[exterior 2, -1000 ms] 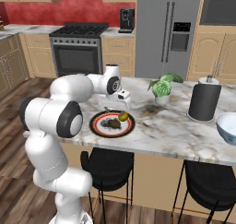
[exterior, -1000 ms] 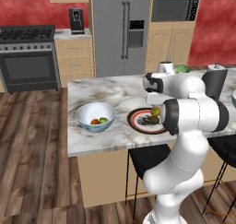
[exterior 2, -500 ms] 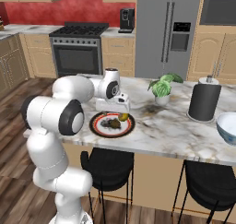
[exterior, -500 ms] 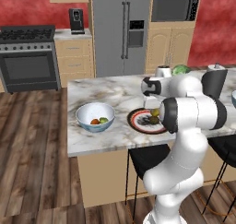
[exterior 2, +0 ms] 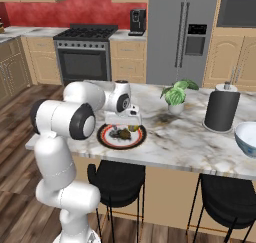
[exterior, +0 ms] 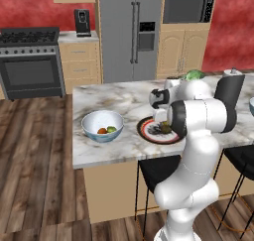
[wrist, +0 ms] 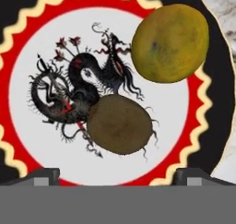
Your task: Take the fruits from the plate on the dining counter and place two fruits in each bowl.
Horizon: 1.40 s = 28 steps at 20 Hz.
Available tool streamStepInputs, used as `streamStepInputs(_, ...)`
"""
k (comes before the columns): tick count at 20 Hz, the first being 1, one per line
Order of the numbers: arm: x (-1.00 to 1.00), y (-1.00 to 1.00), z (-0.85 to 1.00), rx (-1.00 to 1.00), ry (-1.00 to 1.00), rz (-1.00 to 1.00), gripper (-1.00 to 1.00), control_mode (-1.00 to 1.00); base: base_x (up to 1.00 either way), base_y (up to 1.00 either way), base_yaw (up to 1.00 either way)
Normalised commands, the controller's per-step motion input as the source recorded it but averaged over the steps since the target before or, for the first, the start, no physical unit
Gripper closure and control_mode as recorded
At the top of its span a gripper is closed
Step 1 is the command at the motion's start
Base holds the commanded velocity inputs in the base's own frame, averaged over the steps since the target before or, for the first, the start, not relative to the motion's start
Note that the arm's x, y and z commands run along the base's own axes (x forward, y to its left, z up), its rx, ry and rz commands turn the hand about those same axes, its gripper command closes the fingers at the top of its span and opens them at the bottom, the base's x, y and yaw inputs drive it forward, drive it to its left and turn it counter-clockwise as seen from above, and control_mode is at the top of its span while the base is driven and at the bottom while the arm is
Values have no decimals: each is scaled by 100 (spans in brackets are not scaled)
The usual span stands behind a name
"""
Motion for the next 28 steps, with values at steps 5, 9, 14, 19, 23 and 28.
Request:
streamStepInputs(5, 0, 0, -22, 0, 0, 11, -100, -100, 0, 0, 0)
streamStepInputs(9, 1, -4, -15, 0, 0, 10, -100, -100, 0, 0, 0)
streamStepInputs(14, 4, -5, -13, 0, 0, 8, -100, -100, 0, 0, 0)
streamStepInputs(19, 17, 0, -7, 0, 0, 7, -100, -100, 0, 0, 0)
streamStepInputs(23, 13, 1, -5, 0, 0, 6, -100, -100, 0, 0, 0)
streamStepInputs(28, 0, 8, -1, 0, 0, 1, -100, -100, 0, 0, 0)
